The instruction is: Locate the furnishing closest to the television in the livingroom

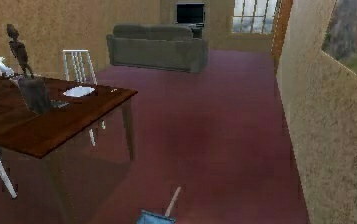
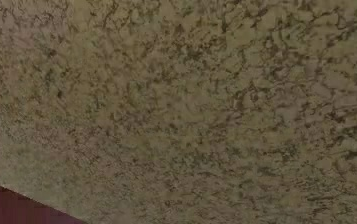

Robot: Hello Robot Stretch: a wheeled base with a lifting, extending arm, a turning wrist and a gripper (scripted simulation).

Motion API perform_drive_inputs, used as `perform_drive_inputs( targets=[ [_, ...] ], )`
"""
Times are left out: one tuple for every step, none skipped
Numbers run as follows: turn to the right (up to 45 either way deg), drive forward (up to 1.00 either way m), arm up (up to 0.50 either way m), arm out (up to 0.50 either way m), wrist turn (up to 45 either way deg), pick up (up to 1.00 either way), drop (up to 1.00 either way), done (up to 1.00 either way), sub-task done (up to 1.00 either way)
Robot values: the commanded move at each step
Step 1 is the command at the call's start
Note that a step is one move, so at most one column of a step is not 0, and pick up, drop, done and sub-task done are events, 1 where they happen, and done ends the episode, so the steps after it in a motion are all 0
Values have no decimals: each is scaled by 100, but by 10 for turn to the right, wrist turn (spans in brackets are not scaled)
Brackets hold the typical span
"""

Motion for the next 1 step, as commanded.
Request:
perform_drive_inputs(
  targets=[
    [-450,0,0,0,0,0,0,0,0]
  ],
)
